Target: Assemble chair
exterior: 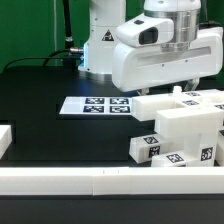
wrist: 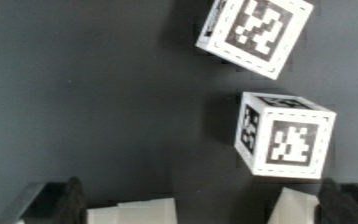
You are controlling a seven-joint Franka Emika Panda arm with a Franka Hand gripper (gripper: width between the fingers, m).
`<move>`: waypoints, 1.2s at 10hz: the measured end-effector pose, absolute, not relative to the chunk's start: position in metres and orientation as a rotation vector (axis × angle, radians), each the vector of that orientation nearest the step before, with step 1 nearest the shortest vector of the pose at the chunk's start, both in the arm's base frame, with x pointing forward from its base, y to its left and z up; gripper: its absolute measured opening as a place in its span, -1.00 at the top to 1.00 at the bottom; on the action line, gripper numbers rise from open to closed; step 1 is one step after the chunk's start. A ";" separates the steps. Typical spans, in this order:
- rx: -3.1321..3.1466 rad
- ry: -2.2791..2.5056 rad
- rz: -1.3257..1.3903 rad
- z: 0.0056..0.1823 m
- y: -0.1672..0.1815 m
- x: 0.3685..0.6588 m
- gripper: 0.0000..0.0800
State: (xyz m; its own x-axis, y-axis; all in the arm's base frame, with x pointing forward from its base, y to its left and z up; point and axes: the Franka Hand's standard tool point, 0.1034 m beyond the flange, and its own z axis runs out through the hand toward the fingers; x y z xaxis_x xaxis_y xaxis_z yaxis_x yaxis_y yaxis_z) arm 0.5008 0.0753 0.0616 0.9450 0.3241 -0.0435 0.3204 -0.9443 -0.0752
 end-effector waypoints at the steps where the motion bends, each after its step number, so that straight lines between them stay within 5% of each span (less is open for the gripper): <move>1: -3.038 -0.483 0.082 0.061 0.078 0.499 -0.62; 4: -3.057 -0.430 0.098 0.052 0.110 0.477 -0.62; 12: -3.068 -0.490 0.090 0.036 0.116 0.477 -0.62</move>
Offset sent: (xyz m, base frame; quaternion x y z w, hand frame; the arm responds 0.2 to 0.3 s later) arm -0.0229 0.0376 -0.0046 -0.0220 -0.0106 0.0292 0.9993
